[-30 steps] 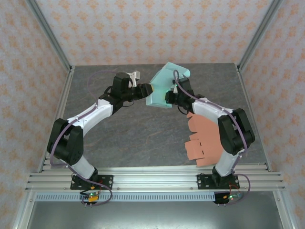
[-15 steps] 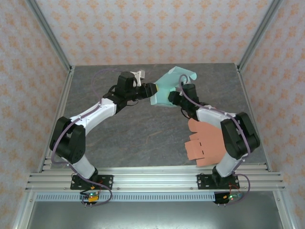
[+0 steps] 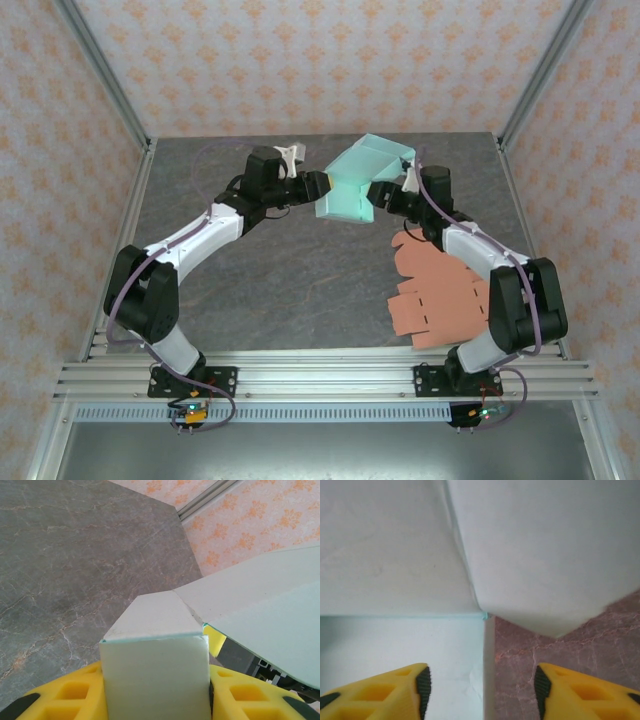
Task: Fold the paper box
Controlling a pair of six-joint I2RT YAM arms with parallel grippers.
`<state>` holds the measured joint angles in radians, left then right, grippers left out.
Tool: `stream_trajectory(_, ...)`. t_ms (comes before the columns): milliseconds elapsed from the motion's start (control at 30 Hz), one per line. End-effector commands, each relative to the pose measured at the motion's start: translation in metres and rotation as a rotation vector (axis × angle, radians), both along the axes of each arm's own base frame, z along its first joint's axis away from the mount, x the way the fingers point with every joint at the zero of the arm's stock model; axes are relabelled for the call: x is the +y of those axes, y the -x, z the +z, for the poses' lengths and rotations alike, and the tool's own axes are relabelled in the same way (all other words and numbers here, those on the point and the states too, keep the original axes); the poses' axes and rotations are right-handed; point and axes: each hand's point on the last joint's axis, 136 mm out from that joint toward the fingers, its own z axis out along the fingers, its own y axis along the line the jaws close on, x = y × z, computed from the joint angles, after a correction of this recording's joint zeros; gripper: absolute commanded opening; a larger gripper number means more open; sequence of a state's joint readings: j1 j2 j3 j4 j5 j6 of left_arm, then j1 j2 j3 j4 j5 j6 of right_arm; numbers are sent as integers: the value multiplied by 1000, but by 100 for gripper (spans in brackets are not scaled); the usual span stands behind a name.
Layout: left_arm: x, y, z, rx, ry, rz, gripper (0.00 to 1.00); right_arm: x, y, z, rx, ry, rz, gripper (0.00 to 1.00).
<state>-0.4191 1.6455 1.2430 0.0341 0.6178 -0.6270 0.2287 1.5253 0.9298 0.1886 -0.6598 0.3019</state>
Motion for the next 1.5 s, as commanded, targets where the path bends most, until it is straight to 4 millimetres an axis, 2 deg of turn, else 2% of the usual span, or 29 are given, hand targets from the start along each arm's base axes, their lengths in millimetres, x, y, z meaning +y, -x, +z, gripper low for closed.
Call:
stream_trajectory(0, -2, 2, 24, -52, 29, -21, 28, 6, 1, 0, 11, 19, 49, 53)
stream_trajectory(100, -4, 3, 27, -59, 41, -27, 28, 6, 1, -13, 32, 86, 31, 51)
stream_trajectory(200, -4, 3, 28, -57, 42, -29, 28, 9, -4, -16, 38, 121, 14, 46)
stream_trajectory(267, -6, 5, 28, -55, 58, -40, 28, 13, -8, -12, 30, 100, 21, 46)
stream_trajectory(300, -6, 5, 28, -52, 60, -43, 28, 14, -9, -9, 19, 72, 27, 50)
stream_trajectory(367, -5, 6, 28, -41, 62, -41, 28, 11, -11, 4, -1, -31, 43, 63)
stream_trajectory(467, 5, 1, 26, 18, 102, 10, 28, 12, -8, 24, 9, -191, 114, 71)
stream_trajectory(533, 10, -6, 24, 72, 174, 50, 28, 14, -5, 28, 46, -227, 123, 74)
stream_trajectory(600, 14, -14, 25, 109, 268, 93, 28, 5, -9, 34, 69, -318, 25, 75)
stream_trajectory(667, 18, -20, 32, 134, 358, 139, 28, -28, -22, 34, 156, -543, -248, 78)
stream_trajectory(733, 21, -23, 40, 145, 415, 167, 28, -46, -22, 33, 196, -760, -407, 79)
stream_trajectory(800, 22, -26, 50, 146, 462, 180, 28, -49, -20, 41, 183, -848, -453, 79)
stream_trajectory(933, 21, -30, 61, 183, 552, 195, 28, -40, -25, 73, 166, -974, -425, 82)
stream_trajectory(1100, 22, -32, 61, 204, 579, 216, 29, -34, -28, 94, 157, -1257, -462, 85)
stream_trajectory(1200, 22, -34, 55, 217, 581, 222, 29, -14, -33, 110, 170, -1297, -409, 85)
stream_trajectory(1267, 21, -34, 53, 226, 604, 224, 29, 0, -37, 114, 184, -1299, -373, 84)
stream_trajectory(1467, 23, -33, 54, 227, 612, 227, 29, 6, -43, 107, 191, -1300, -359, 77)
